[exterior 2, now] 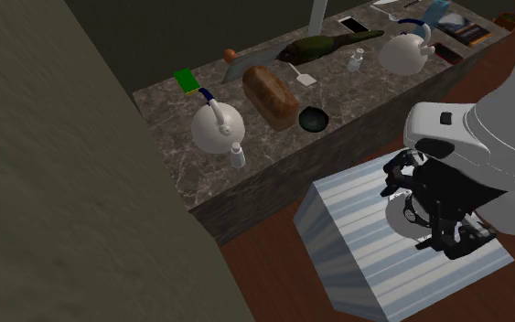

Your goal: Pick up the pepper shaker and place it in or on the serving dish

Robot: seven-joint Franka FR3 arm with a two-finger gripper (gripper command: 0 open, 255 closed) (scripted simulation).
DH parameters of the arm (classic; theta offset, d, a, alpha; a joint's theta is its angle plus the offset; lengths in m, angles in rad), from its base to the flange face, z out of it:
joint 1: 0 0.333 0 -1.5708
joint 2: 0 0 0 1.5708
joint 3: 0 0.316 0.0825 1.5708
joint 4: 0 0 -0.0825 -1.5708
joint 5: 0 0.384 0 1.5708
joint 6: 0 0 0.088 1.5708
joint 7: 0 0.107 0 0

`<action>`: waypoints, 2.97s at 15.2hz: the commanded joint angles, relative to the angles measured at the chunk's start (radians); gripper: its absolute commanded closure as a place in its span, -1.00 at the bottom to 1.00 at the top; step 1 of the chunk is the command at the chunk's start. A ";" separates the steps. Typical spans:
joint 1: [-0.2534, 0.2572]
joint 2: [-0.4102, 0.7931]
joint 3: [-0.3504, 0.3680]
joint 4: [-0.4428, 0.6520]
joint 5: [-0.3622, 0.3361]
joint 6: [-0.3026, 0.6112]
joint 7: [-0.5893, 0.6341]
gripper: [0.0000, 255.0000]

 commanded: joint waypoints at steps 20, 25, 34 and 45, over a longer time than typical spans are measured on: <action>-0.088 0.441 -0.295 0.048 -0.104 0.385 -0.315 -1.00; -0.098 0.606 -0.369 0.131 -0.063 0.461 -0.413 -1.00; -0.158 0.942 -0.450 0.354 0.100 0.533 -0.613 -1.00; -0.218 1.127 -0.433 0.438 0.209 0.608 -0.703 -1.00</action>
